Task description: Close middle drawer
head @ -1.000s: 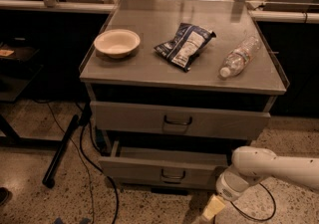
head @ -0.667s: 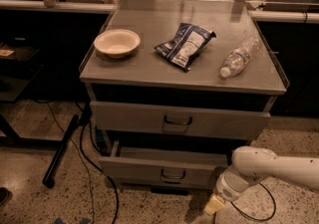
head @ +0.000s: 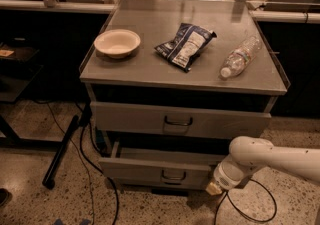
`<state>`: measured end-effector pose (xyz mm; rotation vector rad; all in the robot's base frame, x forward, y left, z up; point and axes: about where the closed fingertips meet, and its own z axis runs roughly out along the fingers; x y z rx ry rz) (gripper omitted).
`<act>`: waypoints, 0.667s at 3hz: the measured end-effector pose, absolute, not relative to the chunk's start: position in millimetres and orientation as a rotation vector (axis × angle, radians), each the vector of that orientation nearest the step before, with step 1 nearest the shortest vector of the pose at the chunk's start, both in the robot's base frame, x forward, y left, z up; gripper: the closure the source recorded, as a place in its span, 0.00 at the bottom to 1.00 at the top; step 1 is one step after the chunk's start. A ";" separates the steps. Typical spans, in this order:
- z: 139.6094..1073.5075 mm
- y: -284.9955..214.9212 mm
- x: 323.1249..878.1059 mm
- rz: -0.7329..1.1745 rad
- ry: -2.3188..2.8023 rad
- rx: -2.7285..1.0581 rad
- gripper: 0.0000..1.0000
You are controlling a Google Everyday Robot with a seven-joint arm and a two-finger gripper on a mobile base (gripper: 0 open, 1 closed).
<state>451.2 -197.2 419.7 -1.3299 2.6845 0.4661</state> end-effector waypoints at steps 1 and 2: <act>420.7 -194.4 469.2 0.441 2.673 -1.328 1.00; 416.8 -194.1 483.1 0.421 2.663 -1.325 1.00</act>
Offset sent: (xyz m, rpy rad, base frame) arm 0.0517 0.0016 -0.0048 -0.0215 -0.0651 -0.0082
